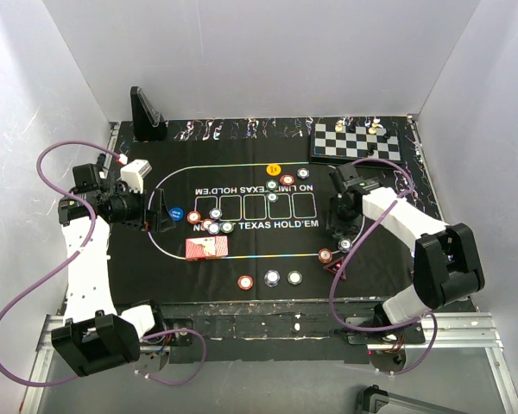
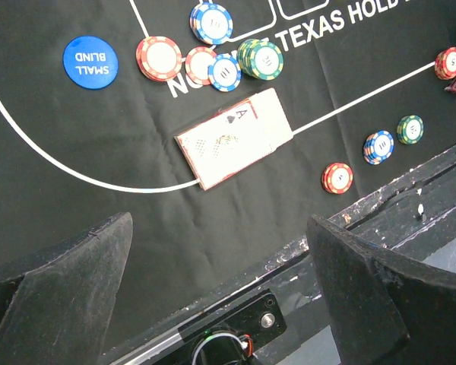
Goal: Distribute texas hold em gaming equipment
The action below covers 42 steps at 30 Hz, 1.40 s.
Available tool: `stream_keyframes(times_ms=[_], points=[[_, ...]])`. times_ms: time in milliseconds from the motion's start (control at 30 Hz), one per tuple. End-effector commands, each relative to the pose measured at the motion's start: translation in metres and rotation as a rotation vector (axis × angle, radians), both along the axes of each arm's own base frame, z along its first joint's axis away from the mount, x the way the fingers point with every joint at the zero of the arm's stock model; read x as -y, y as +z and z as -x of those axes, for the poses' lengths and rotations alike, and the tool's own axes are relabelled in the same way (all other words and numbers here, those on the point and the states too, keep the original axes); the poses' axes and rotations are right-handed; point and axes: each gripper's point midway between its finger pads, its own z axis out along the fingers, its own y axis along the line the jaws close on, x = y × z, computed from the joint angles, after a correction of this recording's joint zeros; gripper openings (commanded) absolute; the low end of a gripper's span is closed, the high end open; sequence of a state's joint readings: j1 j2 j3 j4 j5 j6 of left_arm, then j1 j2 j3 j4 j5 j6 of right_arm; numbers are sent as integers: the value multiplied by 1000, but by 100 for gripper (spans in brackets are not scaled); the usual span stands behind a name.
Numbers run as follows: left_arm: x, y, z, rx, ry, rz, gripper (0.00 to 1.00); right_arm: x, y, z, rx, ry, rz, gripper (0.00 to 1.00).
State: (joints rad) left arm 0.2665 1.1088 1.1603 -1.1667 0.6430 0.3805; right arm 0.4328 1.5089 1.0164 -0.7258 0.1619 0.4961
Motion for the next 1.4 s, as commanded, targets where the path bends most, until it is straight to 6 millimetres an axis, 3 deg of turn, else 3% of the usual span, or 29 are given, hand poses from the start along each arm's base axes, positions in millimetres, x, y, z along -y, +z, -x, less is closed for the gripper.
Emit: stream_keyframes(times_ms=[0, 133, 367, 767, 1000, 1167, 1367], points=[[-2, 0, -2, 20, -5, -10, 100, 29, 20, -19, 75, -106, -2, 25], [0, -5, -1, 6, -21, 0, 100, 50, 13, -6, 56, -206, 11, 25], [3, -7, 1, 11, -41, 11, 100, 58, 1, 24, 31, -328, -10, 29], [5, -9, 8, 10, -102, -2, 100, 68, -23, 51, -28, -424, 21, 31], [10, -16, 12, 16, -162, -15, 100, 71, -29, 62, -60, -477, 35, 49], [14, -25, 11, 8, -196, -40, 100, 69, -34, 66, -79, -485, 30, 71], [21, -32, 8, -3, -231, -28, 100, 66, -23, 63, -61, -469, 10, 77]])
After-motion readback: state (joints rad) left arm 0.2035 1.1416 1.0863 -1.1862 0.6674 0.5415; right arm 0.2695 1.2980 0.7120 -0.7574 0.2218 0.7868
